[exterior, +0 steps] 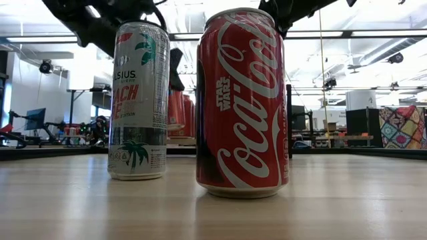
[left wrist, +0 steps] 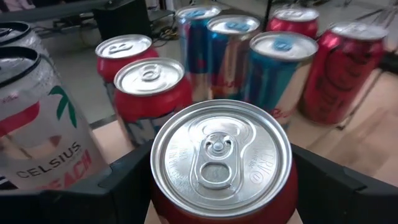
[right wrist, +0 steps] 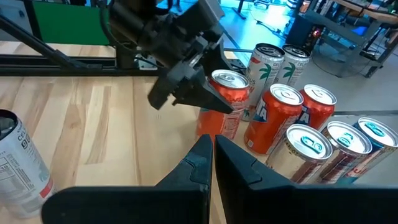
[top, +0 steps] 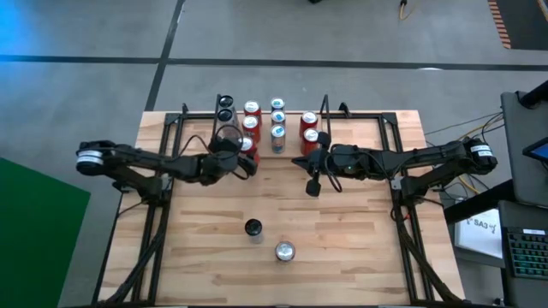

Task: Place canned beverage on shelf
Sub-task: Put the orange soda can on the shelf aligned with the other orange soda cans

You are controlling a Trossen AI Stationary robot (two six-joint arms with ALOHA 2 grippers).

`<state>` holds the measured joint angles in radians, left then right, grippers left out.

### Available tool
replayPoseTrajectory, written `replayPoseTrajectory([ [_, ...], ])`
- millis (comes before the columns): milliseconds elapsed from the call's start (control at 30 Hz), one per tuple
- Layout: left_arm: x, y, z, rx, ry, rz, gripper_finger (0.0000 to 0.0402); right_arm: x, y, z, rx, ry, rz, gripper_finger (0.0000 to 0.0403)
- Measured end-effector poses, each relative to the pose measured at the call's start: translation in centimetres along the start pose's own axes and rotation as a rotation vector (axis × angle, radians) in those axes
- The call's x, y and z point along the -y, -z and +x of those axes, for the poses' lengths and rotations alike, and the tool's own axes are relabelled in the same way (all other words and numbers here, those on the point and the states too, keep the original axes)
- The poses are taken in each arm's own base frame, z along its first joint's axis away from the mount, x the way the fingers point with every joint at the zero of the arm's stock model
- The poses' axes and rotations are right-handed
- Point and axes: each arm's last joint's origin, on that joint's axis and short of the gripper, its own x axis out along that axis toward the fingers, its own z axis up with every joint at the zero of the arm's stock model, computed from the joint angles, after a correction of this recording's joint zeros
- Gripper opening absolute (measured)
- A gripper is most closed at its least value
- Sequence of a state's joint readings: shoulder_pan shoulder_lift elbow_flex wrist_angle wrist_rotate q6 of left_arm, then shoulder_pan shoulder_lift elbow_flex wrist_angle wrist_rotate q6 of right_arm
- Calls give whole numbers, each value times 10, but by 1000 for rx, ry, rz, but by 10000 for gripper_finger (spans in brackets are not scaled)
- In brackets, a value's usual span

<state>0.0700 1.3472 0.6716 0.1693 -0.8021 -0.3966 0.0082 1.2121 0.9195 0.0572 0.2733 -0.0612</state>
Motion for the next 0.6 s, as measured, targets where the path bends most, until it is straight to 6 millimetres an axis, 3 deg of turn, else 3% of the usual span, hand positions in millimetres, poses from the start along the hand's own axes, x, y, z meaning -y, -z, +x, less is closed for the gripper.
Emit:
replayPoseTrajectory([
  [600,10,2,25,-16,-63,61,315,0,4,0,-11,-1,-2,9],
])
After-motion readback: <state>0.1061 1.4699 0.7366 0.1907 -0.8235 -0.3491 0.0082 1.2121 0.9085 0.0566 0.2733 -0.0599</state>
